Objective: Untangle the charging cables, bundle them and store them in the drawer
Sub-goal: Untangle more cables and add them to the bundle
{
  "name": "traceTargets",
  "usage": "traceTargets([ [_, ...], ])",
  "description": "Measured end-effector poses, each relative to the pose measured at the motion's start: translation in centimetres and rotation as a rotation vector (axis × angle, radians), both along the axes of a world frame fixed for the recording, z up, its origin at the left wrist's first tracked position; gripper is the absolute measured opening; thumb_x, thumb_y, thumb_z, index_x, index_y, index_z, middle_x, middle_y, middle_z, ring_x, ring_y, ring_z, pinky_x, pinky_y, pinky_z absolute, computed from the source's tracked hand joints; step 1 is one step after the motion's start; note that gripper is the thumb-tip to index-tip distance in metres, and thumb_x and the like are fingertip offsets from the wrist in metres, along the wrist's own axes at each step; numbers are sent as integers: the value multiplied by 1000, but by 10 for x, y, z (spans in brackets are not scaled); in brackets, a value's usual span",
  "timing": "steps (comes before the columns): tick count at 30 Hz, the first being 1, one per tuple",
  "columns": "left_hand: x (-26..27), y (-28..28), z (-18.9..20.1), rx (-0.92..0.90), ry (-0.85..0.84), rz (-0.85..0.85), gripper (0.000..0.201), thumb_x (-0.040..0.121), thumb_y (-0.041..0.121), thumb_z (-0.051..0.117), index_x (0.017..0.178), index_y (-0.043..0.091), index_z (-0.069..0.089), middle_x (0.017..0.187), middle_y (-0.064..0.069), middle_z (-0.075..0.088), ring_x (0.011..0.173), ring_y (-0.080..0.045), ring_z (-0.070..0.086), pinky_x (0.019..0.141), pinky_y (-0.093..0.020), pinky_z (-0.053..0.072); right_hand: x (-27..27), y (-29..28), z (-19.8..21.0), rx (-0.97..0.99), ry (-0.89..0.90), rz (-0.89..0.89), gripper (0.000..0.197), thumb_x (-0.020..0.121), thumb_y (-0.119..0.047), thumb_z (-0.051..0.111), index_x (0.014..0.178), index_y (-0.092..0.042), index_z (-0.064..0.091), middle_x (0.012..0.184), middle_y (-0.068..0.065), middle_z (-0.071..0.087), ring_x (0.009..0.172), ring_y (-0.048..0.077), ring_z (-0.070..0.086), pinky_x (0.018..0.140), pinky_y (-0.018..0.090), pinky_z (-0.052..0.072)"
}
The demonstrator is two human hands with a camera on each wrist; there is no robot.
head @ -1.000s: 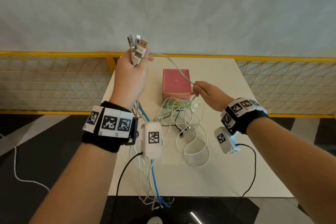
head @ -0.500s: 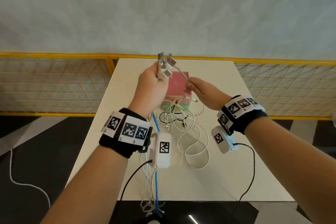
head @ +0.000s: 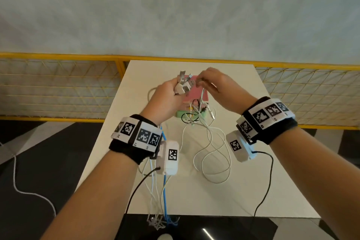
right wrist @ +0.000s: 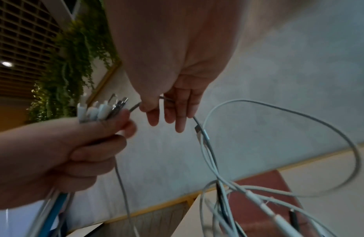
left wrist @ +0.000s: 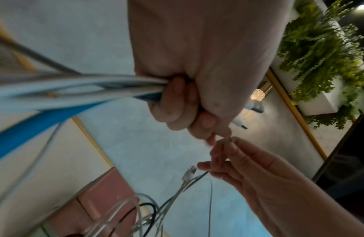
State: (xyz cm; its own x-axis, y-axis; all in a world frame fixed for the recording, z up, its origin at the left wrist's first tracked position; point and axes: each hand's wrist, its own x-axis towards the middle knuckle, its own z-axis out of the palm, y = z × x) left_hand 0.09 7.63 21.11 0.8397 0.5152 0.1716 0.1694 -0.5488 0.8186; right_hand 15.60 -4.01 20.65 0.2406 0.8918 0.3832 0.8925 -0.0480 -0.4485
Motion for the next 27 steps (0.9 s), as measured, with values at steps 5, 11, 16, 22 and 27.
traceTargets([
  [5,1,5,7,-160,-260,64,27,96,23,53,75,38,60,64,9,52,52,-9,43,57,-26,35,17,1,-26,-185,158,-126,23,101,-13,36,90,-2,53,84,2,56,75,15,52,71,21,40],
  [11,0,10,8,-214,-390,104,26,96,21,53,79,38,63,66,14,56,48,0,42,54,-22,32,19,13,-47,-189,260,-202,23,100,-12,34,89,-7,54,90,9,60,85,20,54,73,21,35],
  [16,-3,14,3,-214,-383,130,22,96,26,52,76,32,59,68,11,53,50,-5,40,53,-24,31,28,20,-40,-184,244,-245,22,99,-8,36,93,-1,57,93,16,62,86,29,61,74,22,45],
  [22,-8,18,7,-206,-357,168,26,98,33,52,72,29,54,52,16,45,48,-3,36,51,-22,29,48,10,-52,-237,250,-423,23,99,-23,43,110,-10,58,120,11,41,88,29,64,79,15,40],
  [27,-10,18,8,-183,-270,111,29,97,36,53,70,25,54,51,11,40,49,-11,33,51,-25,28,38,5,-39,-213,244,-298,15,94,-17,53,107,-16,60,114,4,63,105,19,61,94,28,47],
])
